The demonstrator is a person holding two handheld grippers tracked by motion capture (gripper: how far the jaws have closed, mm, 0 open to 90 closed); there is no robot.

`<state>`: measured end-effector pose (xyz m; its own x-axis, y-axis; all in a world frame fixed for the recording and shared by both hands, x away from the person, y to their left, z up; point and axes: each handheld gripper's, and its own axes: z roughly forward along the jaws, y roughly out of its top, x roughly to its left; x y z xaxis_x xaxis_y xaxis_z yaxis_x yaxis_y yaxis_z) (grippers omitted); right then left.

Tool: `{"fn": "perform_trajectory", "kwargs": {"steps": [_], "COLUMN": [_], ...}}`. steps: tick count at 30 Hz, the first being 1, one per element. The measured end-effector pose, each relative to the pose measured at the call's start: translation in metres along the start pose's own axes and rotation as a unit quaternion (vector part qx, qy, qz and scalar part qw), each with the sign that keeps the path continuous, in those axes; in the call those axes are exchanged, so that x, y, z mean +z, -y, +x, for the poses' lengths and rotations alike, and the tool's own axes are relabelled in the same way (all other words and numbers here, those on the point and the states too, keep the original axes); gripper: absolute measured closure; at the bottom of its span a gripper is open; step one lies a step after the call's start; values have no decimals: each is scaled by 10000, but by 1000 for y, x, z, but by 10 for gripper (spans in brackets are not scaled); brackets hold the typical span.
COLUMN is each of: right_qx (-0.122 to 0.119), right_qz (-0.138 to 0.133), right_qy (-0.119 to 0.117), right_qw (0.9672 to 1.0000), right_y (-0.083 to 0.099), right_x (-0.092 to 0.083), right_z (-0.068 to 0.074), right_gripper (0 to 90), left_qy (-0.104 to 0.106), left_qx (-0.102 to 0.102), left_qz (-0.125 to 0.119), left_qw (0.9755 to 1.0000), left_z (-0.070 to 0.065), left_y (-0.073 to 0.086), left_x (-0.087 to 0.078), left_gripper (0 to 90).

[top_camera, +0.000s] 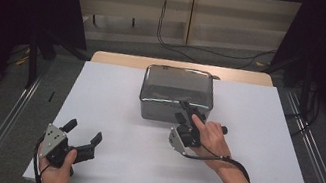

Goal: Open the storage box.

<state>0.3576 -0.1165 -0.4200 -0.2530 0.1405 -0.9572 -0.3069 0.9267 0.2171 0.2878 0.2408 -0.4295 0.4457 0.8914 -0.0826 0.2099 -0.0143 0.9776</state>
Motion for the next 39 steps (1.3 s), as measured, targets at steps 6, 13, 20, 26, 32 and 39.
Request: {"fn": "perform_trajectory", "kwargs": {"steps": [6,13,20,26,32,39], "right_qx": [-153,-41,14,-29,-33,-27], "right_qz": [31,105,173,142,117,96], "right_qy": [-41,-187,-240,-210,-185,-169], "right_qw": [9999,9998,9996,9997,9998,9998], "right_y": [-1,0,2,-1,-3,-3], "right_x": [3,6,10,13,13,12], "right_z": [4,6,6,8,7,6], "right_gripper": [517,595,669,709,762,779], "left_qy": [6,58,52,62,55,-32], "left_qx": [-1,11,15,7,10,70], "left_qz": [20,-7,5,-1,2,9], "left_qw": [10000,10000,10000,10000,10000,10000], "left_z": [0,0,1,0,0,2], "left_y": [0,0,0,1,1,1], "left_x": [1,1,1,1,1,1], "left_gripper": [27,26,26,26,26,26]}}
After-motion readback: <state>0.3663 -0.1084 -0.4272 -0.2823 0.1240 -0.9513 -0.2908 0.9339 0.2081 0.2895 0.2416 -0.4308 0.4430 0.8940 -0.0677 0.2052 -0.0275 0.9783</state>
